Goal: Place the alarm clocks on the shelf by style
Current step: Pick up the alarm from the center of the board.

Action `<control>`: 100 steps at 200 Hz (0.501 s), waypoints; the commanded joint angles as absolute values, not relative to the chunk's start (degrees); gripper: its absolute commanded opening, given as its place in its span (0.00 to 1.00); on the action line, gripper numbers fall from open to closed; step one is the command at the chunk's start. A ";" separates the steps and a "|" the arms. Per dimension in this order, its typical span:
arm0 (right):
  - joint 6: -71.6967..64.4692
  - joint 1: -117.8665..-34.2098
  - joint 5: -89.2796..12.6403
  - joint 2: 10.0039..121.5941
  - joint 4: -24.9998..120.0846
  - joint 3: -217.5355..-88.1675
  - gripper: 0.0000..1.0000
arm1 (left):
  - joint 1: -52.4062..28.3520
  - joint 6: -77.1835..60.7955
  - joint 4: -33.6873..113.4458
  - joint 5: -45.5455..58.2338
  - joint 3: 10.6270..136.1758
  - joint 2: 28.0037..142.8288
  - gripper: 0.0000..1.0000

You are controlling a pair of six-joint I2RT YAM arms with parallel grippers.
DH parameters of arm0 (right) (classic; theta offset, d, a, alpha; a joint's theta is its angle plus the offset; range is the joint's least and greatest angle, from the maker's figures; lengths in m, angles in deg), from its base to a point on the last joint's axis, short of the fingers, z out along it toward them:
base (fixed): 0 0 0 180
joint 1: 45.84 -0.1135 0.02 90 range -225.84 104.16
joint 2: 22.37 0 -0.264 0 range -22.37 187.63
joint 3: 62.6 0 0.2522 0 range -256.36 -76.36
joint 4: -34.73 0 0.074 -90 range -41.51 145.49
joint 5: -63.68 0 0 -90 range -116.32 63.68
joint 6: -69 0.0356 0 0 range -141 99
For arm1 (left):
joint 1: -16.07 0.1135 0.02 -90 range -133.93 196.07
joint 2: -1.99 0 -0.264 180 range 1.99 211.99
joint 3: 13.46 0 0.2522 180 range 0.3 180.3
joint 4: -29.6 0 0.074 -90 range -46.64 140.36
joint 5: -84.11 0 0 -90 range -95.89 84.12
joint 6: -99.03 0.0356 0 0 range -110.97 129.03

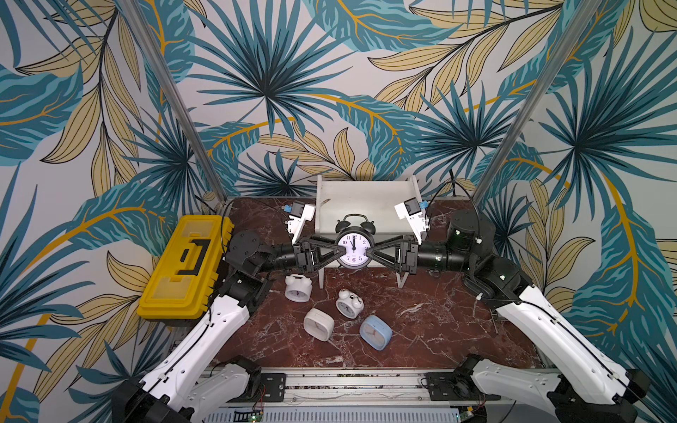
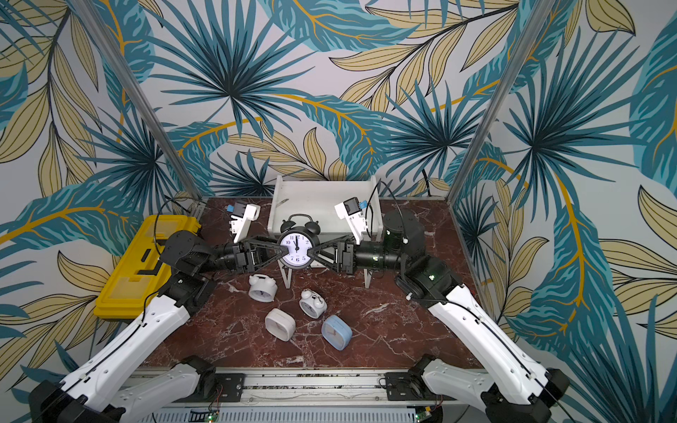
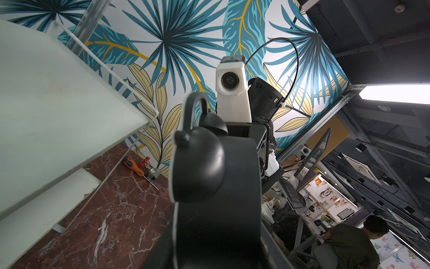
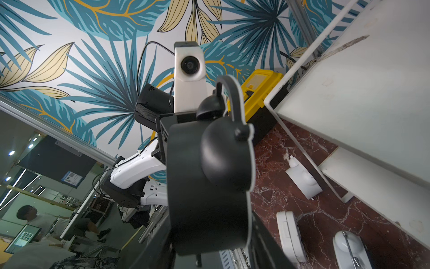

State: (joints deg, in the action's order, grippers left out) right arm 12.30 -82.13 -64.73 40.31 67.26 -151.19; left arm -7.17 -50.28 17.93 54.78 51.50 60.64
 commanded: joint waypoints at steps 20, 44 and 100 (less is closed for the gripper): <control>11.14 -82.09 -65.24 39.18 68.73 -151.05 0.45 | -6.97 -48.52 17.11 54.32 51.58 59.38 0.30; 11.63 -82.13 -65.26 39.45 67.30 -150.54 0.38 | -6.96 -48.51 17.08 54.22 51.47 59.51 0.30; 7.04 -82.09 -64.14 39.28 71.18 -153.54 0.24 | -6.96 -45.65 21.14 52.76 51.54 58.97 0.81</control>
